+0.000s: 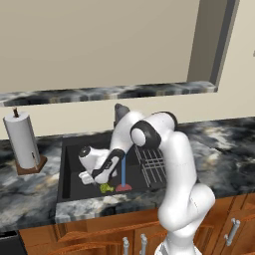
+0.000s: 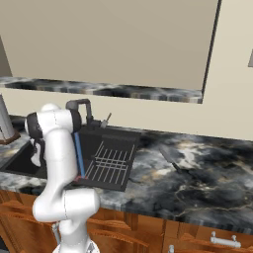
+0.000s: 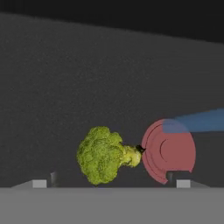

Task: Turn on the sink faucet. Then move the broccoli from the counter to the sink. Turn off the sink. Move the vegetable from the sink to the pot next to the stove. Finally move the pot to the rear left burner.

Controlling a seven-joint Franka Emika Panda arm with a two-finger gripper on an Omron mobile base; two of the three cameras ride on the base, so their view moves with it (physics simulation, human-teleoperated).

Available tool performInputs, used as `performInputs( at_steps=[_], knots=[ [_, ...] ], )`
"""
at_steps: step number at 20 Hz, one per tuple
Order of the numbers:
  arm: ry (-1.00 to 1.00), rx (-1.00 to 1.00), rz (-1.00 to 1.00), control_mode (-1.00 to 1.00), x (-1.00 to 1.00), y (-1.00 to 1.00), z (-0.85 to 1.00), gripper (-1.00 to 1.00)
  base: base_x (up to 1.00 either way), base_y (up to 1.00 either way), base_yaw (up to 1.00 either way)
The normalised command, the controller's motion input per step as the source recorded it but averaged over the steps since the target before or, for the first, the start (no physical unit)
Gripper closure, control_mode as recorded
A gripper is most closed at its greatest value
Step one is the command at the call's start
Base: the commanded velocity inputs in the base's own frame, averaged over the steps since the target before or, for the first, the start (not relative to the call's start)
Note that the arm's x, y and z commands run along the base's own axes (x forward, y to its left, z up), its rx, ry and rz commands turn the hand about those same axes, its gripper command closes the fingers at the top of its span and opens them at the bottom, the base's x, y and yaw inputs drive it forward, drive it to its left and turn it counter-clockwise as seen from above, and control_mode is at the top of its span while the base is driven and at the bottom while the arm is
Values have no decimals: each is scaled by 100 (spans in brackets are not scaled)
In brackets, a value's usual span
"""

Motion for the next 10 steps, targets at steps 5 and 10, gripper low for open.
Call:
performInputs(
  at_steps=[5,10],
  knots=[
    [-14,0,-5,-100,-13,0,54,-100,0,0,0],
    [-13,0,-4,-100,-21,0,58,-100,0,0,0]
  ],
)
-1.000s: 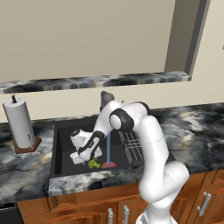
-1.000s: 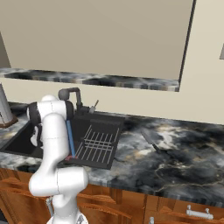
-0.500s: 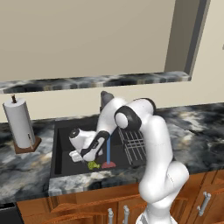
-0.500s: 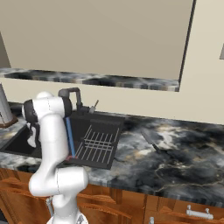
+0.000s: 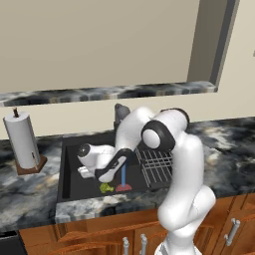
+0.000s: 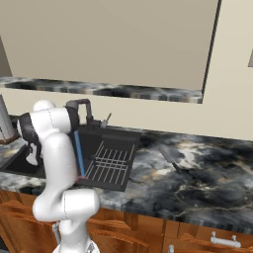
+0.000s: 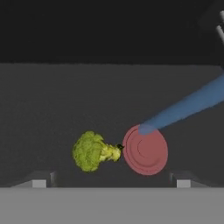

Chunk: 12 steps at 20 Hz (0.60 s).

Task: Turn on the sink faucet. Then move the broccoli from the counter to the sink. Turn off the sink. Move the vegetable from the sink to the pot next to the stove. Finally move the pot to the rear left burner.

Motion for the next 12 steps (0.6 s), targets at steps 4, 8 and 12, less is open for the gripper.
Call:
performInputs(
  at_steps=[4,8,12],
  knots=[
    [-13,0,-2,-100,-27,0,67,-100,0,0,0],
    [-11,0,-1,-100,-29,0,67,-100,0,0,0],
    [-8,0,-1,-100,-43,1,63,-100,0,0,0]
  ],
)
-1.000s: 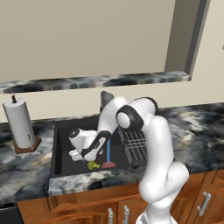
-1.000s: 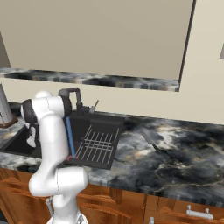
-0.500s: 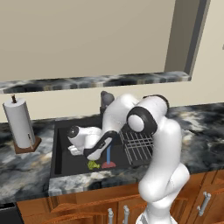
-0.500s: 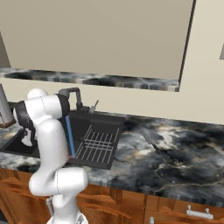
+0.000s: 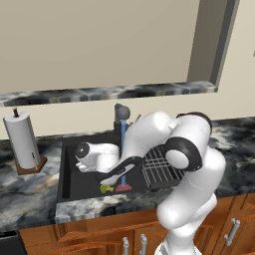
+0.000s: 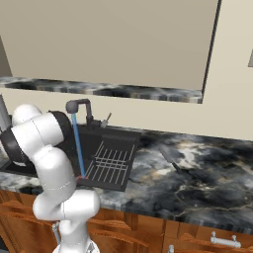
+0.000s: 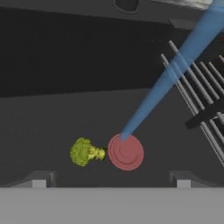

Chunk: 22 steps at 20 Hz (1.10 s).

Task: Turn on the sink faucet. Then move the broccoli from the counter to the sink. Turn off the sink. Move the vegetable from the sink to the pot next to the stove. Finally move the pot to the rear left burner.

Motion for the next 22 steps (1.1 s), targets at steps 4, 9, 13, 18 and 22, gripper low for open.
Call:
performInputs(
  at_steps=[4,9,13,18,22],
  knots=[
    [-6,0,-3,-100,-57,0,59,-100,0,0,0],
    [-3,0,-7,-100,-55,0,57,-100,0,0,0],
    [0,0,-7,-100,-44,0,68,-100,0,0,0],
    [-1,0,-5,-100,-38,-6,58,-100,0,0,0],
    [-4,0,0,-100,-36,-33,18,-100,0,0,0]
  ],
)
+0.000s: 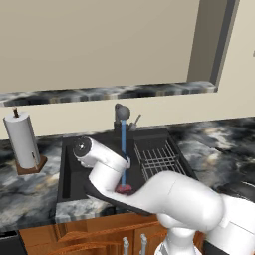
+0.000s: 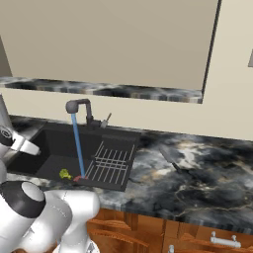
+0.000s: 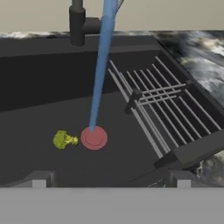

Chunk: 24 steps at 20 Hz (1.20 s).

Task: Turn on the sink faucet. Then move the broccoli from the counter to the sink. Turn off the sink. Move the vegetable from the sink to the pot next to the stove. Finally move the pot to the rear left burner.

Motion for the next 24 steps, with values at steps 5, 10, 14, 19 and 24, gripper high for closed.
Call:
performInputs(
  at_steps=[5,10,14,19,24],
  knots=[
    [-4,0,0,-100,-27,-48,19,-100,0,0,0],
    [-1,0,0,-100,-8,-61,23,-100,0,0,0],
    [-2,0,1,-100,-1,-70,18,-100,0,0,0],
    [0,0,2,-100,0,-76,11,-100,0,0,0],
    [0,0,5,-100,0,-78,4,-100,0,0,0]
  ],
)
